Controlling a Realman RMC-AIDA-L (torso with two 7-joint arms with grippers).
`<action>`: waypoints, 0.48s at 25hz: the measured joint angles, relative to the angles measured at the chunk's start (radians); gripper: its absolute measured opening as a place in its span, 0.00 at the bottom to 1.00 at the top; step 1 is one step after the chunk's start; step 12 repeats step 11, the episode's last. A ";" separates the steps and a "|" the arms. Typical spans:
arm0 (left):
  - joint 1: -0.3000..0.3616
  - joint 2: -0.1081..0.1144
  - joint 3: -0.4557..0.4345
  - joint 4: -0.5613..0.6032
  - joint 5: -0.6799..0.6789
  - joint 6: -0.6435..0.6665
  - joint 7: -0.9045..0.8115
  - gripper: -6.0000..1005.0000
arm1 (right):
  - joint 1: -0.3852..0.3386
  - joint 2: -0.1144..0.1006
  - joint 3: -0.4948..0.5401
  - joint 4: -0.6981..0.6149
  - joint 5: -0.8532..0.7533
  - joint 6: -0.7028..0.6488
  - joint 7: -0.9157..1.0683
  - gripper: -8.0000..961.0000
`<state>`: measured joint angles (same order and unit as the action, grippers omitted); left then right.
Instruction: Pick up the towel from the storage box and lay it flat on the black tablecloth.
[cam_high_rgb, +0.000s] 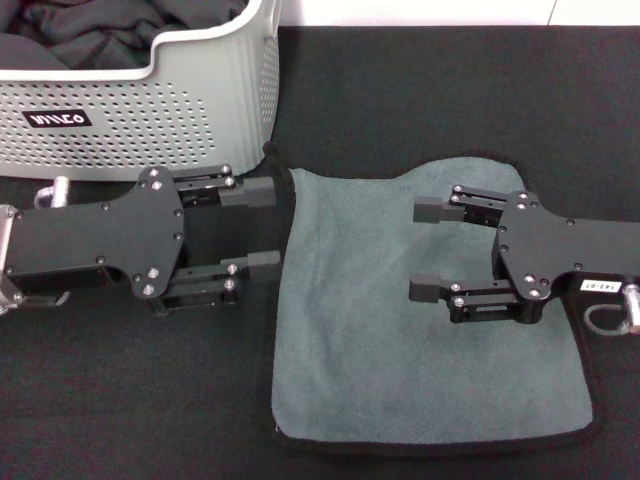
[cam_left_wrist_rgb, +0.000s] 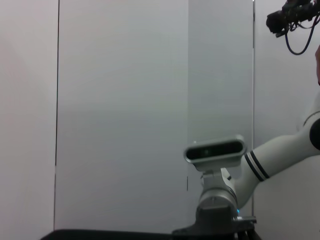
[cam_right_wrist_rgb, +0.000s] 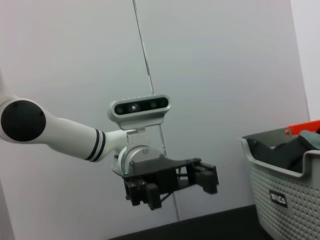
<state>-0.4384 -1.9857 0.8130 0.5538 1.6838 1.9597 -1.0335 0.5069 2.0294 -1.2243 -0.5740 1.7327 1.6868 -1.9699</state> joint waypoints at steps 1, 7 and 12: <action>0.002 0.000 0.000 0.000 0.005 0.001 -0.001 0.62 | 0.001 0.000 -0.006 0.000 0.003 0.000 0.000 0.86; 0.005 0.000 -0.002 0.000 0.010 0.002 -0.002 0.63 | 0.003 0.000 -0.035 0.001 0.025 -0.004 -0.011 0.86; 0.007 -0.003 -0.009 0.000 0.005 0.002 0.002 0.63 | 0.004 0.000 -0.061 0.005 0.042 -0.013 -0.012 0.86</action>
